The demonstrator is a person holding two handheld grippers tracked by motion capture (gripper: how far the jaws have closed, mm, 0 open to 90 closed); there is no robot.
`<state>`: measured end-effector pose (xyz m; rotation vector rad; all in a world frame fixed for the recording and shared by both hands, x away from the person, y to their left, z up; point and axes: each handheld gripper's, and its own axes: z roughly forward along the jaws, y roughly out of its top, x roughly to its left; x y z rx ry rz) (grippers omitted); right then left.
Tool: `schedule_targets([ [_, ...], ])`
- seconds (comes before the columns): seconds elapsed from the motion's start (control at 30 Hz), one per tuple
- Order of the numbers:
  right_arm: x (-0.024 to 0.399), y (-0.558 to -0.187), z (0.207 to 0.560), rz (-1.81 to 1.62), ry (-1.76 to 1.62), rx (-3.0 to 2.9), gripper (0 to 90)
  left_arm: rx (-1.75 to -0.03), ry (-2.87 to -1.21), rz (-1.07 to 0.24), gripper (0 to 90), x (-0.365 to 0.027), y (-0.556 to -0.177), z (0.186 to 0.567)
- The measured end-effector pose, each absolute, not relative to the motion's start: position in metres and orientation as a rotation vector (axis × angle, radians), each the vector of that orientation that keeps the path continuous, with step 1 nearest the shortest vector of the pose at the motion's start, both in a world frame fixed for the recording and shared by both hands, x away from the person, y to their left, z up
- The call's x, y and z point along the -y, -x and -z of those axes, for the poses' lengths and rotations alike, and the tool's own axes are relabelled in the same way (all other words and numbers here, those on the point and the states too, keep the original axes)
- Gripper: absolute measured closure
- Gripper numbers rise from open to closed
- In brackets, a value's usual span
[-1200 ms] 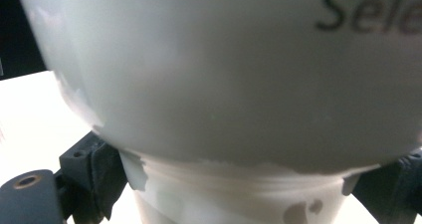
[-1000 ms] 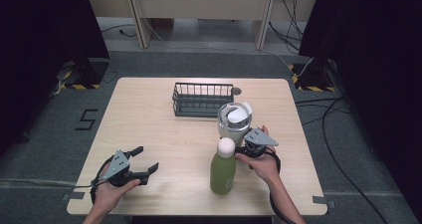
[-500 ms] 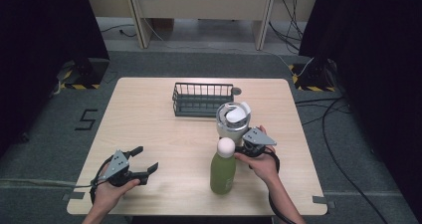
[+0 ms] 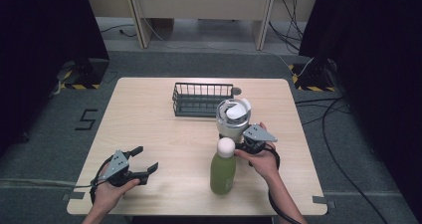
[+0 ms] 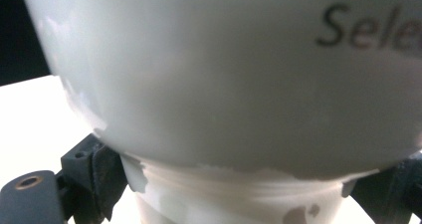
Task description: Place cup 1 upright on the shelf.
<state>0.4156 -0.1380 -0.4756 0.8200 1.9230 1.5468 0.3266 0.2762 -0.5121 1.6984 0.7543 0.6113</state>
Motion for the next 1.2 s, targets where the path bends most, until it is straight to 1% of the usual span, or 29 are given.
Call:
schedule_targets([
  [0.3,0.138,-0.422,0.462,-1.555,-0.824,-1.901,10.4,-0.756,-1.695,-0.612,15.2,-0.277,-0.327,0.512],
  [1.2,0.138,-0.438,0.438,-1.561,-0.843,-1.852,10.4,-0.756,-1.682,-0.617,15.1,-0.278,-0.328,0.51],
])
